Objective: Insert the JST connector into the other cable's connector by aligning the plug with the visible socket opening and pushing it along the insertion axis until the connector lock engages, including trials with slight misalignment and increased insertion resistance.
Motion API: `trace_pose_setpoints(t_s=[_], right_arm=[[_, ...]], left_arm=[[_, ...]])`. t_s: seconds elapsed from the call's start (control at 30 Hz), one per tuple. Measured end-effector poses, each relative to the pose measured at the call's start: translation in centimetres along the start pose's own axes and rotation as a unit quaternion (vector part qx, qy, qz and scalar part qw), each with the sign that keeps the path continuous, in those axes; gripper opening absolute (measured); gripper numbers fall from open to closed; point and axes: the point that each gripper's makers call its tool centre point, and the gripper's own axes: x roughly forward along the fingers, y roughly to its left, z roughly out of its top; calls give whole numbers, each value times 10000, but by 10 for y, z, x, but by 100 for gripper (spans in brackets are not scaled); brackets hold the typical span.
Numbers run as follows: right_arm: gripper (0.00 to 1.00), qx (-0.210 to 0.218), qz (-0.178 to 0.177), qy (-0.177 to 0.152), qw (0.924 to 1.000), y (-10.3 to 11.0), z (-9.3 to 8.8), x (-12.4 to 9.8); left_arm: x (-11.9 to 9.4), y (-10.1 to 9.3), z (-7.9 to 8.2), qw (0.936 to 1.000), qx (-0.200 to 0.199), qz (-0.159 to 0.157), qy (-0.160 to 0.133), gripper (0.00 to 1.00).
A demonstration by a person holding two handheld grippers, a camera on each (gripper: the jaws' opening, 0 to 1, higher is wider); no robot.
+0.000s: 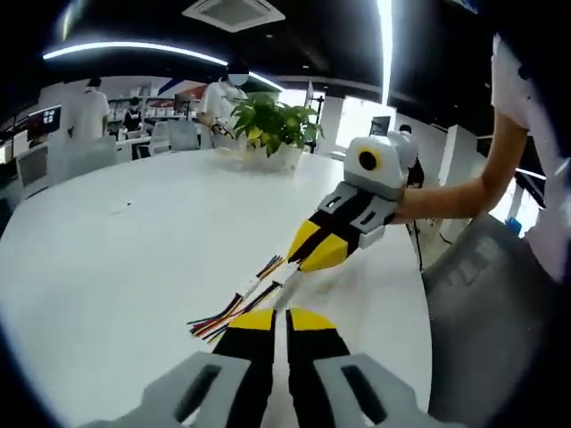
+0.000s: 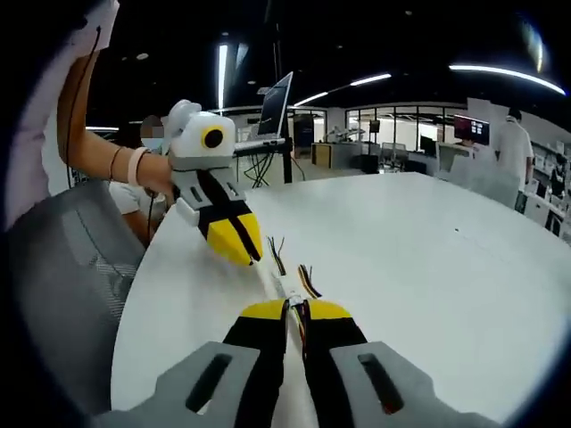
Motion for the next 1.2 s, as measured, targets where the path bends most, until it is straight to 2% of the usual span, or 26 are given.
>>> trace_pose_setpoints(t_s=[0.13,0.53,0.93,1.2], right_arm=[[4,-93,-58,24,9999,-1,1,-1],[4,-251,148,368,9989,-11,-28,24],[4,-386,209,535,9976,-15,-47,29],[4,-395,158,535,9977,-14,-52,30]], left_arm=[[-8,0,5,9998,49,158,-59,0],[-19,3,1,9995,7,322,40,0],[-42,2,3,9984,-65,555,-34,0],[-57,-1,17,9974,-28,684,-243,0]])
